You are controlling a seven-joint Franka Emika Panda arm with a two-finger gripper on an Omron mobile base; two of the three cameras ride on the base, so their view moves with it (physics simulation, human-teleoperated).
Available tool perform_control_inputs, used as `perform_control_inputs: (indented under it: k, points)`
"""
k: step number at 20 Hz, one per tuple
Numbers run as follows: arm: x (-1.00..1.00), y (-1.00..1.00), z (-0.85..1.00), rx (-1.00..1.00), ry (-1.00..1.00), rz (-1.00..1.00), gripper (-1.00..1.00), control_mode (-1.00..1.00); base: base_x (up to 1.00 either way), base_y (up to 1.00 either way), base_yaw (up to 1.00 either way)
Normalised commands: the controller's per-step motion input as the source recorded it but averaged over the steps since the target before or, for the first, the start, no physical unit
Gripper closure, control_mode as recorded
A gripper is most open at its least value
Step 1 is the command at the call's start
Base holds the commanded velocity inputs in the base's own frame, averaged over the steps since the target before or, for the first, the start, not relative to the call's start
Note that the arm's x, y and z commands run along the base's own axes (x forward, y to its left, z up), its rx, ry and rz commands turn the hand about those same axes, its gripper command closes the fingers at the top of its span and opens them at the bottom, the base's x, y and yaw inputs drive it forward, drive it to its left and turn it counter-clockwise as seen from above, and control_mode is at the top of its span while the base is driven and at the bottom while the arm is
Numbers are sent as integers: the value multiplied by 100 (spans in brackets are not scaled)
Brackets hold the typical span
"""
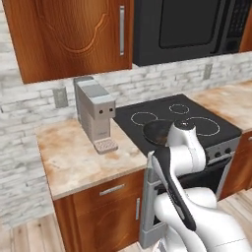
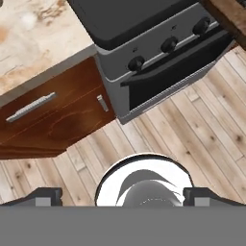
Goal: Take the chicken drumsticks from the pan and place one on each plate on the dining counter.
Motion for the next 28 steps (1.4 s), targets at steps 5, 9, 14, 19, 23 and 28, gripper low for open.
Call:
perform_control_inputs:
  k: [5, 9, 14, 19, 23, 28]
  points:
    - [0, 0, 0, 0, 0, 0, -100, 100, 55, -25, 0]
    - [0, 0, 0, 0, 0, 0, -100, 100, 51, -27, 0]
    - [0, 0, 0, 0, 0, 0, -100, 100, 45, -13, 0]
    - [0, 0, 0, 0, 0, 0, -100, 100, 17, 0, 0]
    - [18, -7, 0, 1, 0, 0, -100, -100, 10, 0, 0]
    - [62, -31, 5, 11, 0, 0, -100, -100, 0, 0, 0]
